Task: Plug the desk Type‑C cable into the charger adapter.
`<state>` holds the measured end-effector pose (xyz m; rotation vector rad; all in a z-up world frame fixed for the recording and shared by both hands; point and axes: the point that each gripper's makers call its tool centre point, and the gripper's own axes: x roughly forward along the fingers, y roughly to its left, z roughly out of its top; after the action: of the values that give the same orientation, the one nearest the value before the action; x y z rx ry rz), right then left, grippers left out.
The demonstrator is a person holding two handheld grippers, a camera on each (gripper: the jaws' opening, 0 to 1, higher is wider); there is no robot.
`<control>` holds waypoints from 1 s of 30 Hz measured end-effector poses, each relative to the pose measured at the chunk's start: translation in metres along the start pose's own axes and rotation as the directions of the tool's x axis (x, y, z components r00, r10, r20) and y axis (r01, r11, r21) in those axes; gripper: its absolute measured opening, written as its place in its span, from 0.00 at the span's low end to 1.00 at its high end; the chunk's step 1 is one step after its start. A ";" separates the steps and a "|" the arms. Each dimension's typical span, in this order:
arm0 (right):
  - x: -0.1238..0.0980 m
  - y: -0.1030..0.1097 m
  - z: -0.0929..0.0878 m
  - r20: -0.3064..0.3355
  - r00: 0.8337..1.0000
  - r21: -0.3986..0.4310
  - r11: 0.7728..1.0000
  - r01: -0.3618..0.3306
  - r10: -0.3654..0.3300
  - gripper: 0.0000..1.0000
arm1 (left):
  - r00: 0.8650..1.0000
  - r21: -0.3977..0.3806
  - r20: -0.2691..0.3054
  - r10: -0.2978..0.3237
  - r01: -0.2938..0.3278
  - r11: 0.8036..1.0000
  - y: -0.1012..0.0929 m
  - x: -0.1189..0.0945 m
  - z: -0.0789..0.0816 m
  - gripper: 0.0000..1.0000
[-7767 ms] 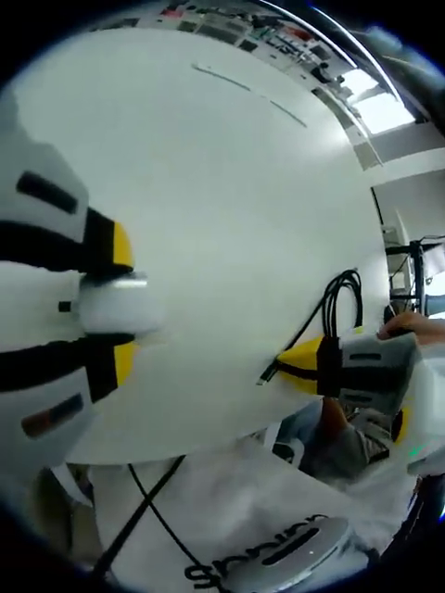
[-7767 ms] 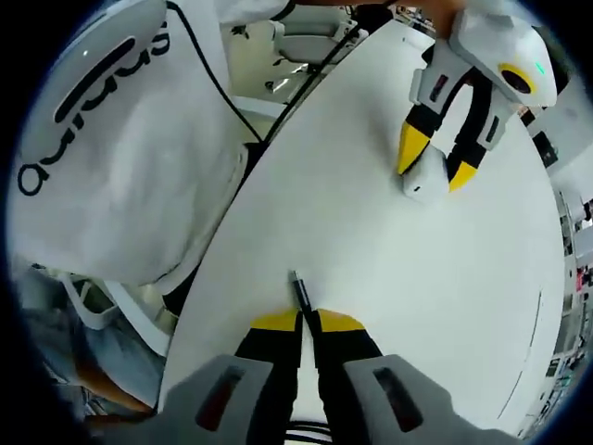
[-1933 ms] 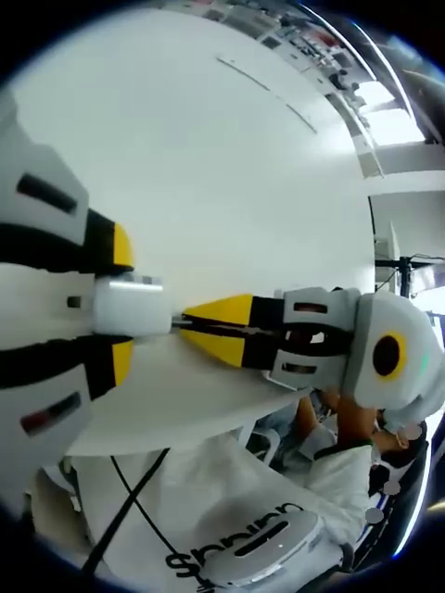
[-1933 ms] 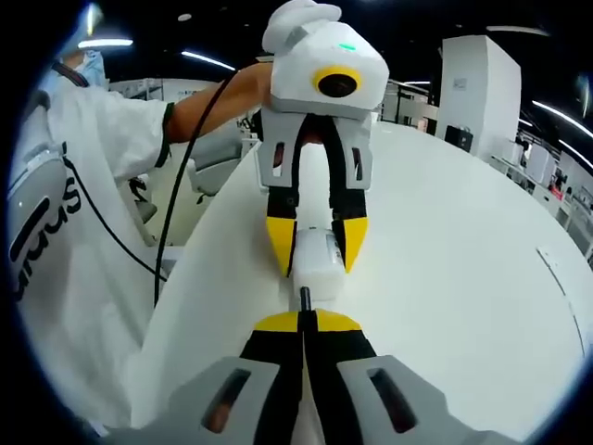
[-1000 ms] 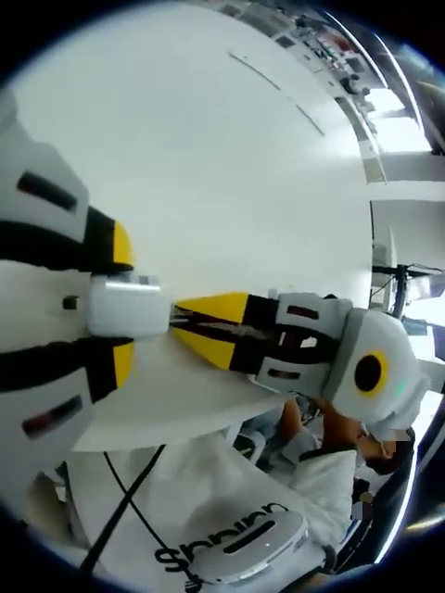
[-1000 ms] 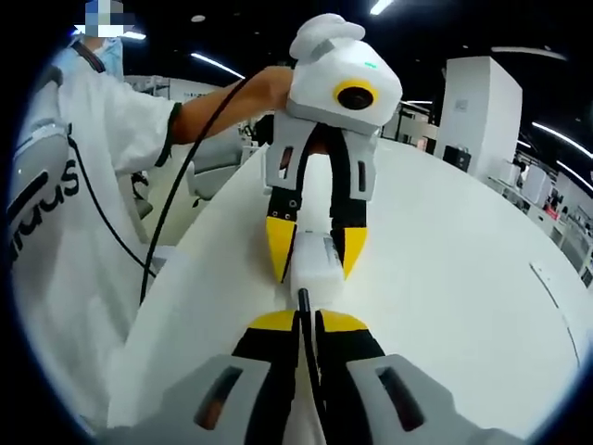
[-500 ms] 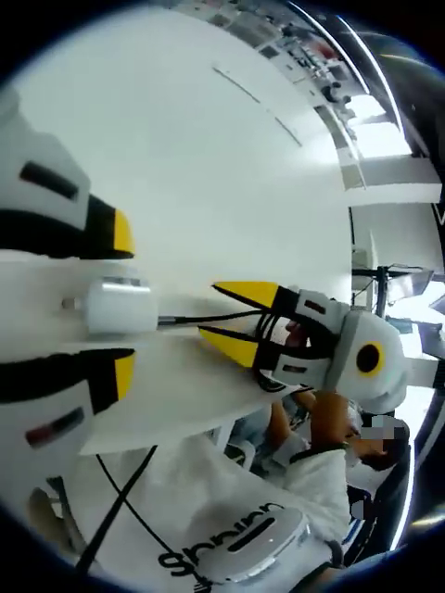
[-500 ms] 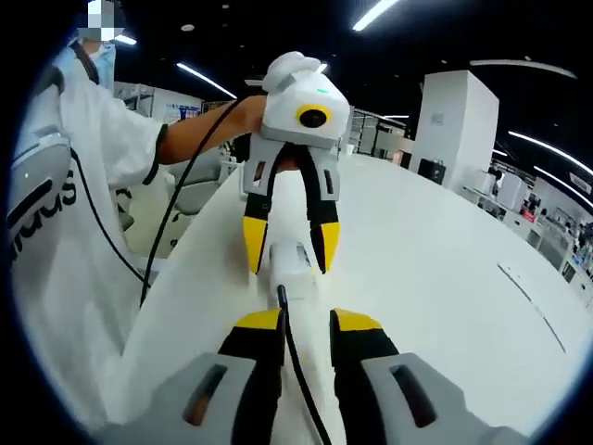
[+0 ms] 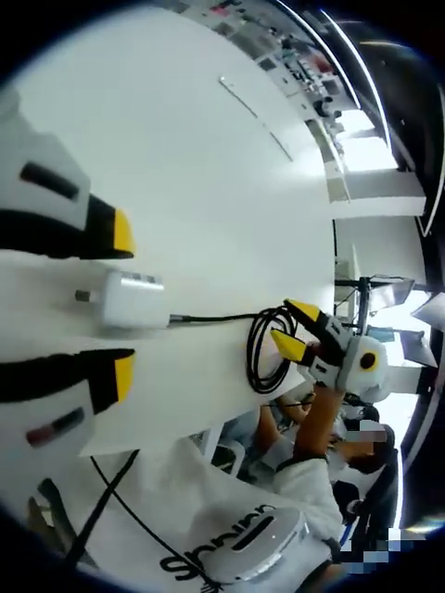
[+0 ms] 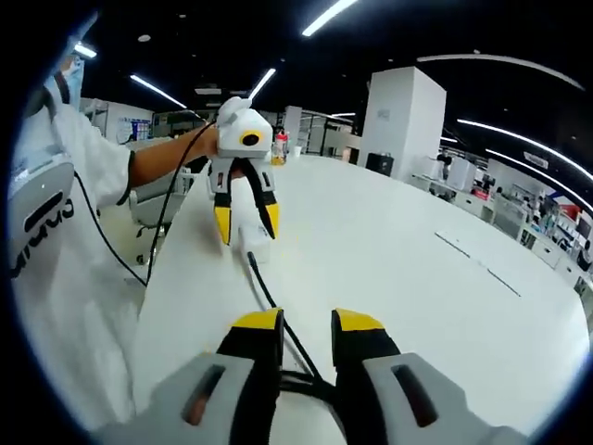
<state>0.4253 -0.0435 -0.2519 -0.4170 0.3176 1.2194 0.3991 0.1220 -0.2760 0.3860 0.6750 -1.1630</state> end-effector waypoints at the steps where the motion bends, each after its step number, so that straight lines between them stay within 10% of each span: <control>1: -0.006 -0.003 -0.005 -0.014 1.000 0.003 1.000 0.016 -0.016 0.20 | 1.000 -0.001 0.002 -0.003 0.003 1.000 0.000 0.001 0.000 0.36; 16: -0.087 -0.035 -0.079 -0.194 0.961 0.067 0.975 0.213 -0.197 0.19 | 1.000 0.006 -0.018 -0.022 0.022 1.000 -0.003 0.013 -0.002 0.35; 30: -0.092 -0.042 -0.091 -0.224 0.951 0.115 0.964 0.241 -0.212 0.13 | 0.999 0.003 -0.025 -0.027 0.027 1.000 -0.006 0.014 -0.002 0.35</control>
<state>0.4346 -0.1746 -0.2847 -0.4476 0.5196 0.9226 0.3966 0.1113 -0.2868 0.3959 0.7017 -1.1866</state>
